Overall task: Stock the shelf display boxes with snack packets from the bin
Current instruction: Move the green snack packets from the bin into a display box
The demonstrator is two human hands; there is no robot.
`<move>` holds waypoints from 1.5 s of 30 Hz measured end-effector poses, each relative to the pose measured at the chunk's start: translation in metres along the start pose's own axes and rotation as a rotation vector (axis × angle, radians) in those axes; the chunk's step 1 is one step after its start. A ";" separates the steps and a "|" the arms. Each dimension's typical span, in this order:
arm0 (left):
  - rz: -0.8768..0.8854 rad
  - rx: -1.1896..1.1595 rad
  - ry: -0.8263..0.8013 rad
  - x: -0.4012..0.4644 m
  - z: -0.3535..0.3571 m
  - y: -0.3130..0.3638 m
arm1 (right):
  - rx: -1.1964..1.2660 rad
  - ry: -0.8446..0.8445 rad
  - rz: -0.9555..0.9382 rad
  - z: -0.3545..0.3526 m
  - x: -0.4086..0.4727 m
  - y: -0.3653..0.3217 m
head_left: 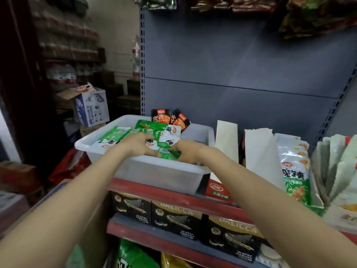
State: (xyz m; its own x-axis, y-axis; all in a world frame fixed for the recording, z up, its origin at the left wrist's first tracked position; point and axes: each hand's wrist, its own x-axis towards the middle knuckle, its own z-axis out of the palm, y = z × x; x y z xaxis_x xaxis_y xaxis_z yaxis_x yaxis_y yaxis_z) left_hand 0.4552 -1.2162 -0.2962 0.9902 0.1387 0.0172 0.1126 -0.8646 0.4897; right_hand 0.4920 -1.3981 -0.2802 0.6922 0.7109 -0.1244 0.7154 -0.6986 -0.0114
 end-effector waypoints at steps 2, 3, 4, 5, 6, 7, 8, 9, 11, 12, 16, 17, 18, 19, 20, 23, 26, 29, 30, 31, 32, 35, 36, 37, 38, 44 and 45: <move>0.005 -0.005 0.027 -0.002 0.001 -0.001 | -0.040 0.021 -0.037 0.002 0.002 0.001; 0.005 -0.011 0.049 -0.003 0.001 -0.001 | -0.051 0.028 -0.054 0.002 0.003 0.002; 0.010 -0.026 0.075 -0.004 0.001 -0.001 | -0.050 0.036 -0.063 0.000 0.003 0.003; 0.022 -0.047 0.103 -0.006 0.001 0.000 | -0.044 0.049 -0.068 -0.002 0.002 0.003; 0.047 -0.069 0.134 -0.008 0.001 0.001 | -0.036 0.075 -0.070 -0.004 0.001 0.004; 0.080 -0.095 0.171 -0.012 0.001 0.003 | -0.022 0.116 -0.067 -0.005 0.000 0.006; 0.120 -0.127 0.203 -0.016 0.001 0.005 | 0.007 0.173 -0.055 -0.005 -0.001 0.009; 0.166 -0.162 0.223 -0.021 0.001 0.008 | 0.051 0.238 -0.037 -0.004 -0.002 0.012; 0.248 -0.222 0.222 -0.029 0.001 0.012 | 0.154 0.366 -0.017 -0.004 -0.007 0.017; 0.280 -0.255 0.239 -0.029 0.001 0.012 | 0.216 0.424 -0.024 -0.004 -0.011 0.017; 0.324 -0.365 0.486 -0.030 0.001 0.023 | 0.543 0.646 -0.040 -0.011 -0.036 0.013; 0.322 -0.379 0.549 -0.031 0.002 0.028 | 0.654 0.687 -0.036 -0.013 -0.044 0.012; 0.323 -0.403 0.595 -0.032 0.002 0.033 | 0.777 0.717 -0.031 -0.015 -0.052 0.014; 0.323 -0.444 0.626 -0.032 0.003 0.037 | 0.900 0.741 -0.019 -0.015 -0.061 0.018; 0.325 -0.498 0.637 -0.032 0.004 0.042 | 1.009 0.765 -0.003 -0.015 -0.070 0.023; 0.351 -0.670 0.595 -0.031 0.012 0.065 | 1.343 0.811 0.038 -0.008 -0.096 0.035; 0.381 -0.752 0.468 -0.036 0.029 0.104 | 1.544 0.970 0.123 -0.003 -0.120 0.050; 0.428 -0.818 0.215 -0.042 0.050 0.146 | 1.505 1.207 0.250 -0.003 -0.150 0.074; 0.432 -0.811 0.130 -0.043 0.056 0.156 | 1.457 1.274 0.283 -0.003 -0.160 0.081; 0.443 -0.782 0.056 -0.044 0.064 0.167 | 1.414 1.337 0.316 -0.002 -0.169 0.089; 0.460 -0.735 0.005 -0.044 0.072 0.180 | 1.351 1.380 0.362 -0.001 -0.181 0.097; 0.504 -0.595 -0.023 -0.047 0.097 0.215 | 1.135 1.381 0.450 0.003 -0.208 0.118; 0.510 -0.562 -0.013 -0.048 0.104 0.225 | 1.108 1.353 0.449 0.004 -0.217 0.121; 0.508 -0.558 -0.005 -0.049 0.112 0.234 | 1.110 1.321 0.425 0.007 -0.223 0.125; 0.498 -0.585 -0.012 -0.051 0.118 0.242 | 1.120 1.286 0.391 0.010 -0.228 0.126; 0.490 -0.535 -0.031 -0.051 0.143 0.265 | 0.864 1.152 0.422 0.041 -0.246 0.133; 0.513 -0.495 0.009 -0.051 0.143 0.266 | 0.776 1.134 0.410 0.045 -0.247 0.134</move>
State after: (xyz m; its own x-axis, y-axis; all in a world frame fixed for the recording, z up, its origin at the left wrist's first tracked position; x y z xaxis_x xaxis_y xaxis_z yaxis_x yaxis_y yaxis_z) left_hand 0.4463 -1.5222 -0.2920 0.9073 -0.2214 0.3574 -0.4203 -0.5012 0.7564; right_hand 0.4125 -1.6711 -0.2956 0.7985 -0.1265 0.5886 0.4739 -0.4708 -0.7441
